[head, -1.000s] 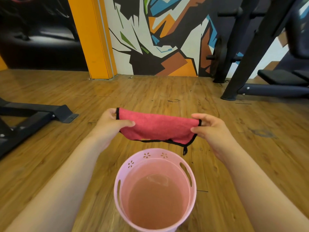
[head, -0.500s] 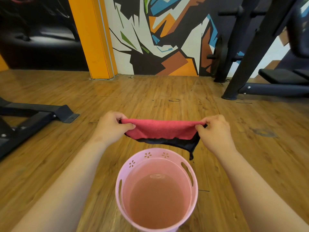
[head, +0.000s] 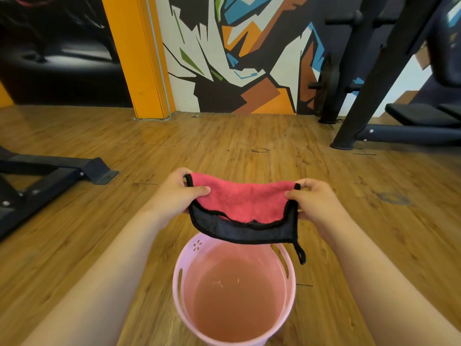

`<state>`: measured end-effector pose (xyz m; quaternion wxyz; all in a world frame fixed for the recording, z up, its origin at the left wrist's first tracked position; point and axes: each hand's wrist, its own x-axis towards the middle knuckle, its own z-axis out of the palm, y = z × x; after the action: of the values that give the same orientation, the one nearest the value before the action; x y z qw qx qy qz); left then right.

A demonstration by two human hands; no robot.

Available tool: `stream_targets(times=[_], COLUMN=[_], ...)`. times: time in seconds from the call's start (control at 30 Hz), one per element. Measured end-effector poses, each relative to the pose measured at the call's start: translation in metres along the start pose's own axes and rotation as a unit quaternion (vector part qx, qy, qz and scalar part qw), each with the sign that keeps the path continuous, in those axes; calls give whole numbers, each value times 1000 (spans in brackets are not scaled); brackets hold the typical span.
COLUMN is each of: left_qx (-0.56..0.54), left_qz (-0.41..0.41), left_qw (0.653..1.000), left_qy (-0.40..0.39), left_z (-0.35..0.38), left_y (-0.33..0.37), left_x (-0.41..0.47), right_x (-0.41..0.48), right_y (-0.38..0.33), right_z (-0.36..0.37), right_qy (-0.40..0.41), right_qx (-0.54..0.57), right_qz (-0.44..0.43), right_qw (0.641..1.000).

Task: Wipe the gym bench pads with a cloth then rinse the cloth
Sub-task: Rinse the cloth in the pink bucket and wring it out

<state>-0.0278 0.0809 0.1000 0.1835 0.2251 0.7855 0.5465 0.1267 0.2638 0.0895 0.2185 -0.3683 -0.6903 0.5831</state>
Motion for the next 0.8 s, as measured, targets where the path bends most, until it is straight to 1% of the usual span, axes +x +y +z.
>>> stream_targets(times=[0.13, 0.27, 0.37, 0.43, 0.6, 0.7, 0.8], left_qx=[2, 8, 6, 12, 21, 41, 43], left_qz=[26, 65, 87, 95, 89, 99, 113], left_qw=[999, 993, 989, 987, 981, 983, 986], left_qy=[-27, -93, -123, -132, -170, -146, -117], left_z=[11, 29, 37, 39, 35, 34, 33], left_y=[5, 12, 16, 18, 16, 11, 7], left_x=[-7, -14, -17, -17, -18, -19, -18], right_x=[-7, -19, -27, -31, -33, -32, -29], right_y=[-6, -15, -19, -20, -22, -22, -23], right_z=[7, 24, 35, 38, 39, 38, 41], right_qy=[-43, -113, -149, -156, -166, -177, -169], right_qx=[20, 56, 86, 111, 93, 98, 83], right_qz=[7, -2, -8, -11, -21, -29, -43], right_qw=[999, 992, 985, 981, 982, 979, 981])
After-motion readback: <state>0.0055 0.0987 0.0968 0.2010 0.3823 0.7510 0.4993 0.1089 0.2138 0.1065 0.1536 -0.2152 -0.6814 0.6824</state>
